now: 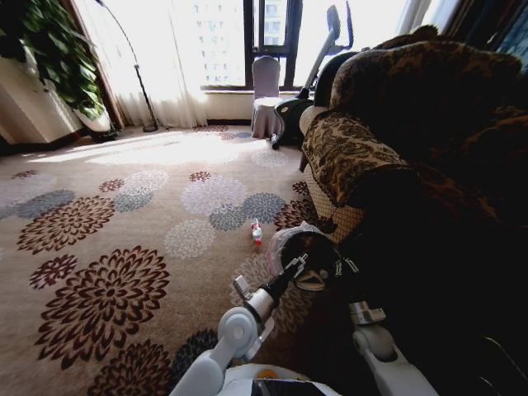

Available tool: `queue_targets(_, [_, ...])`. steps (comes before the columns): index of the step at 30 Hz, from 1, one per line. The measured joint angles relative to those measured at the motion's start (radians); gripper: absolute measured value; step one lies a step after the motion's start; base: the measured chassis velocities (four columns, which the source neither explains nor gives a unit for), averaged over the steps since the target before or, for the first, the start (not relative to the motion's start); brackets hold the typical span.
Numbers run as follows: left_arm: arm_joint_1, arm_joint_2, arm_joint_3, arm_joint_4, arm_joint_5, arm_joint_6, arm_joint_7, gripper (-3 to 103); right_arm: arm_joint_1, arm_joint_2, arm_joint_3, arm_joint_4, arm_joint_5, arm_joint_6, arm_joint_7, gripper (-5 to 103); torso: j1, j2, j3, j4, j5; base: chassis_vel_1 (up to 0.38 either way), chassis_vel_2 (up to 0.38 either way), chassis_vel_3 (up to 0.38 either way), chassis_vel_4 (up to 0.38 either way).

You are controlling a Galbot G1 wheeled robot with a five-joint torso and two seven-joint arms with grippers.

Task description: Pick up the trash from the ground and place it into the trash bin.

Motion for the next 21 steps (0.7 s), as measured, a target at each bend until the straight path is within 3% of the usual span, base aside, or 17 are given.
queue_targets(3, [0.003, 0.035, -0.084, 0.004, 0.306, -0.123, 0.12, 96, -0.001, -0.003, -0.007, 0.017, 0.037, -0.048, 0.0, 0, 0.0, 0.0, 0.0, 0.0001, -0.0001, 0.0, 0.0, 0.0, 0.0])
queue_targets(4, [0.003, 0.035, -0.084, 0.004, 0.306, -0.123, 0.12, 96, -0.001, -0.003, -0.007, 0.017, 0.037, -0.048, 0.0, 0, 0.0, 0.0, 0.0, 0.0001, -0.0001, 0.0, 0.0, 0.0, 0.0])
queue_targets(5, [-0.006, 0.045, -0.117, 0.004, 0.361, -0.179, 0.137, 96, -0.006, -0.003, -0.008, 0.026, 0.053, -0.063, 0.0, 0, 0.0, 0.0, 0.0, -0.0002, 0.0003, 0.0, 0.0, 0.0, 0.0])
queue_targets(7, [-0.027, 0.055, -0.165, 0.002, 0.357, -0.276, 0.132, 96, -0.011, -0.004, -0.006, 0.038, 0.065, -0.076, 0.0, 0, 0.0, 0.0, 0.0, -0.0003, -0.0006, 0.0, 0.0, 0.0, 0.0])
queue_targets(10, [-0.047, 0.059, -0.239, -0.002, 0.345, -0.315, 0.122, 95, -0.011, -0.005, 0.0, 0.041, 0.074, -0.079, 0.0, 0, 0.0, 0.0, 0.0, 0.0, 0.0005, 0.0, 0.0, 0.0, 0.0])
queue_targets(13, [-0.086, 0.055, -0.291, 0.035, 0.373, -0.325, 0.083, 95, -0.014, -0.008, 0.005, 0.048, 0.087, -0.081, 0.0, 0, 0.0, 0.0, 0.0, 0.0001, -0.0001, 0.0, 0.0, 0.0, 0.0])
queue_targets(17, [-0.256, 0.034, -0.306, 0.294, 0.533, -0.312, -0.06, 96, -0.04, -0.002, 0.009, 0.09, 0.098, -0.081, 0.0, 0, 0.0, 0.0, 0.0, -0.0004, -0.0002, 0.0, 0.0, 0.0, 0.0])
queue_targets(18, [-0.292, 0.033, -0.298, 0.366, 0.557, -0.291, -0.072, 96, -0.047, 0.001, 0.01, 0.1, 0.098, -0.081, 0.0, 0, 0.0, 0.0, 0.0, -0.0004, 0.0001, 0.0, 0.0, 0.0, 0.0])
queue_targets(19, [-0.292, 0.033, -0.298, 0.366, 0.557, -0.291, -0.072, 96, -0.047, 0.001, 0.01, 0.1, 0.098, -0.081, 0.0, 0, 0.0, 0.0, 0.0, -0.0004, 0.0001, 0.0, 0.0, 0.0, 0.0])
queue_targets(21, [-0.36, 0.029, -0.272, 0.509, 0.579, -0.257, -0.087, 97, -0.059, 0.005, 0.011, 0.111, 0.097, -0.079, 0.0, 0, 0.0, 0.0, 0.0, -0.0003, -0.0002, 0.0, 0.0, 0.0, 0.0])
